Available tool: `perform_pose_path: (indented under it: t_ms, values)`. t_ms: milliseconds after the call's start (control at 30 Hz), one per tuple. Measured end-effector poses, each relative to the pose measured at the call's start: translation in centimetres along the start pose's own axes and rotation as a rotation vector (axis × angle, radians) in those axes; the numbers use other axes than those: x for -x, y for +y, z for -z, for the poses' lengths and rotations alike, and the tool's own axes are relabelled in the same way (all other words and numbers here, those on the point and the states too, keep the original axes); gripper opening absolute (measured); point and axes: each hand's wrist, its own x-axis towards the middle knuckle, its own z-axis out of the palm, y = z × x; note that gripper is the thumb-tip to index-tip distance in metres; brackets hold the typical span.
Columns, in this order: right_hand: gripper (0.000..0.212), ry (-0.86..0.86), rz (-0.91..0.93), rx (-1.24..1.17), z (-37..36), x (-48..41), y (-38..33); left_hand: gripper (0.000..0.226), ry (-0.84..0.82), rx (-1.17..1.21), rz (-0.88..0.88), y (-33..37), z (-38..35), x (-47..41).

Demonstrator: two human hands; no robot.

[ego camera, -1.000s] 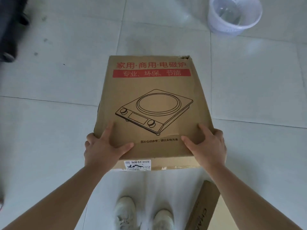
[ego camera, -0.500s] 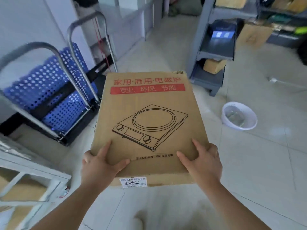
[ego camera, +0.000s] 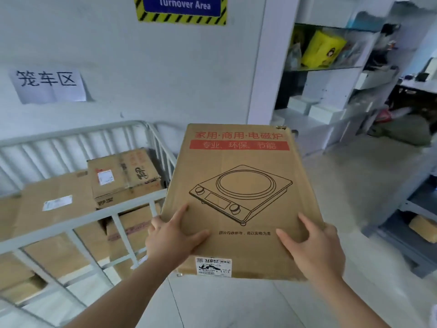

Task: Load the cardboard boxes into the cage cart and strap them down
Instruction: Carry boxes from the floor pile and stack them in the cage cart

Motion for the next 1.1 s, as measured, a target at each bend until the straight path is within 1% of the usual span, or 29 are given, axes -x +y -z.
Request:
perform_pose_path:
  t_ms: [133, 233, 400, 567, 767, 967, 1100]
  values:
    - [0.075, -0.015, 0.157, 0.000, -0.6, 0.4, -8.7, 0.088, 0.091, 0.062, 0.096, -5.1, 6.1, -0.7]
    - [0.075, -0.034, 0.259, -0.009, -2.4, 1.2, -15.6, 0.085, 0.156, 0.073, 0.151, -9.5, 10.8, -1.6]
    - [0.078, -0.089, 0.375, -0.023, -7.6, 3.8, -26.9, 0.085, 0.241, 0.050, 0.263, -18.3, 18.6, -3.8]
    - [0.077, -0.189, 0.456, -0.044, -13.1, 7.2, -36.7, 0.084, 0.291, -0.013, 0.370, -26.8, 25.2, -5.6]
    - [0.075, -0.287, 0.560, -0.067, -19.0, 9.2, -46.1, 0.083, 0.310, -0.032, 0.496, -34.9, 29.7, -8.5]
    - [0.076, -0.379, 0.637, -0.044, -25.7, 8.4, -54.5, 0.087, 0.296, -0.040, 0.608, -41.8, 32.0, -13.6]
    - [0.073, -0.424, 0.680, -0.018, -29.7, 7.1, -60.1, 0.089, 0.307, -0.048, 0.682, -45.2, 33.6, -17.4]
